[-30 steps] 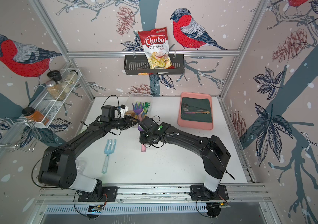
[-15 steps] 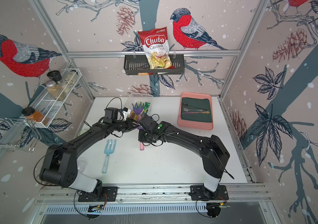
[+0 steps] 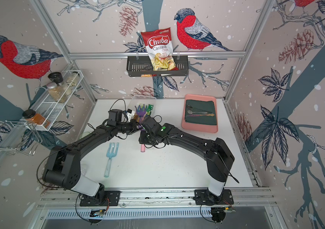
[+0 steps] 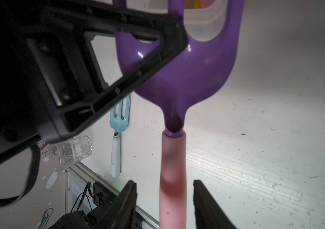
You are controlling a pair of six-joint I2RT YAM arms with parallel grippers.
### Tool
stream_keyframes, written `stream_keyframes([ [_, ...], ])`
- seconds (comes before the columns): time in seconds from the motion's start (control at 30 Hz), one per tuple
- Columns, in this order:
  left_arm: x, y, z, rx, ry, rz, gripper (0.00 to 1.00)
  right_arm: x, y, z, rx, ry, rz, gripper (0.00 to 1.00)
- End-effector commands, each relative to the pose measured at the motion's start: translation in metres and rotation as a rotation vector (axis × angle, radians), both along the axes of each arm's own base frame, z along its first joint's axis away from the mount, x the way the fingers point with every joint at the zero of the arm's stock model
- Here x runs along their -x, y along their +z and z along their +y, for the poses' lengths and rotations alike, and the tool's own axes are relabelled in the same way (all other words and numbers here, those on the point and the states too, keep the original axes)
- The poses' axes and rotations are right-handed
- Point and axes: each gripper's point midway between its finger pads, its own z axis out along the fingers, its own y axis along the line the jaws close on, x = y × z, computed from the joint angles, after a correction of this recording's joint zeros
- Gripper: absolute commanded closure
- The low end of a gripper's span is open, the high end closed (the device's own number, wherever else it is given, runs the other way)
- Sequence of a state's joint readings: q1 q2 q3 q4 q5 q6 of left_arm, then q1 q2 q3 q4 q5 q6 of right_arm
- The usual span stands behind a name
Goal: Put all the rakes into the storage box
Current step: Pick up the rake at the center of the board, then place the rake in the storage box.
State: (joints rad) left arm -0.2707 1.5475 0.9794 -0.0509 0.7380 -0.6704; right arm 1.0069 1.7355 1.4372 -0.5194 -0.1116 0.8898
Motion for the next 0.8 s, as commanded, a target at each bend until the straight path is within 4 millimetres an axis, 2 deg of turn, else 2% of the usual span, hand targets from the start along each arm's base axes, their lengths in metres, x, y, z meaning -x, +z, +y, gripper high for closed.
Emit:
stream_keyframes([
  [0.0, -0.015, 0.012, -0.002, -0.007, -0.011, -0.058, 0.94, -0.004, 0.011, -0.008, -0.021, -0.033, -0.027, 0.28],
  [0.1, -0.033, 0.016, 0.001, -0.016, -0.011, -0.067, 0.94, -0.003, 0.017, -0.027, -0.03, -0.082, -0.036, 0.22],
  [0.27, -0.082, 0.024, 0.012, -0.029, -0.017, -0.089, 0.94, -0.001, 0.012, -0.073, -0.049, -0.162, -0.022, 0.21],
  [0.5, -0.149, 0.015, 0.024, -0.062, -0.033, -0.084, 0.94, -0.006, -0.003, -0.132, -0.053, -0.267, 0.001, 0.2],
  [0.63, -0.183, 0.006, 0.026, -0.07, -0.04, -0.08, 0.94, -0.016, -0.004, -0.151, -0.069, -0.307, 0.005, 0.2],
  [0.77, -0.205, -0.004, 0.019, -0.017, -0.055, -0.058, 0.94, -0.025, -0.01, -0.158, -0.059, -0.318, 0.018, 0.2],
])
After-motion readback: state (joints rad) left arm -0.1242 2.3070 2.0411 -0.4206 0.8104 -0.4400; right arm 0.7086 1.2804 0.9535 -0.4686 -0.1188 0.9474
